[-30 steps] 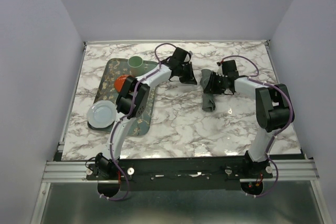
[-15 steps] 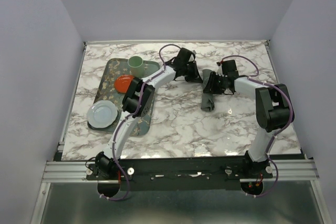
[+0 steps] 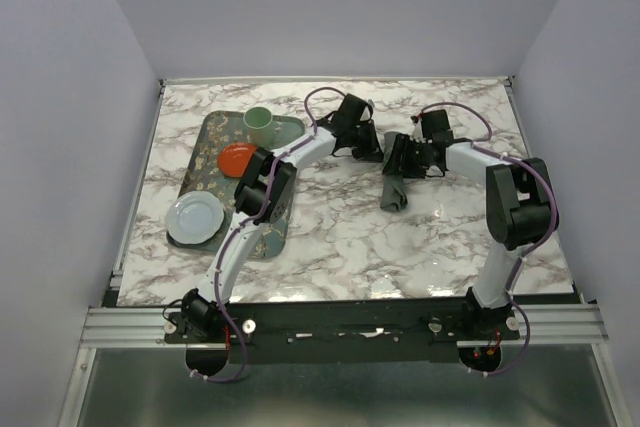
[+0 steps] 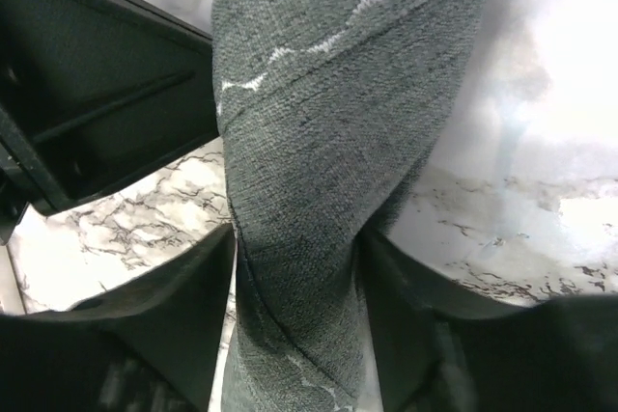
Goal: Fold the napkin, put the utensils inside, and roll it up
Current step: Roll the napkin with the utensil
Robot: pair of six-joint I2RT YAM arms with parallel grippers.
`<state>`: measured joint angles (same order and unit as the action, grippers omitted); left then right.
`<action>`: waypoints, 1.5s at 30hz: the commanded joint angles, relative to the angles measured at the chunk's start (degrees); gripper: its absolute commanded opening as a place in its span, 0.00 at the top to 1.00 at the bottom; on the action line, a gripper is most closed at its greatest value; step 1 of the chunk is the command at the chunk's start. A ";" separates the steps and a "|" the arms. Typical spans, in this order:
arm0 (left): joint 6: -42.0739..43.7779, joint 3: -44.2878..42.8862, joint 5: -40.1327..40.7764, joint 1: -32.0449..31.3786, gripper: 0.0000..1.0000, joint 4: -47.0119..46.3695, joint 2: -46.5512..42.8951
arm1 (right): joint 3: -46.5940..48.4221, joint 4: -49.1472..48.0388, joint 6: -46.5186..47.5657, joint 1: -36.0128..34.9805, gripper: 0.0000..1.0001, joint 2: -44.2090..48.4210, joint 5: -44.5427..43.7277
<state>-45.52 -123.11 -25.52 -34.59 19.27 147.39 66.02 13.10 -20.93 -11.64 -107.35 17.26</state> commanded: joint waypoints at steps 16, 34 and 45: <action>8.25 13.68 7.41 4.09 0.66 7.28 -19.15 | 4.29 9.75 3.96 0.13 0.20 3.46 -1.52; 14.13 38.46 1.44 1.10 0.58 -2.90 -58.14 | -1.50 26.18 6.35 0.56 0.02 46.91 -11.72; 13.35 42.96 -1.37 1.10 0.36 -9.42 -70.66 | 2.01 35.59 1.85 0.65 0.00 66.11 -16.91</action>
<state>-32.32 -79.85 -24.03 -33.36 12.45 77.28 66.96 42.30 -17.80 -11.29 -43.35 3.22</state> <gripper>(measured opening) 0.619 0.995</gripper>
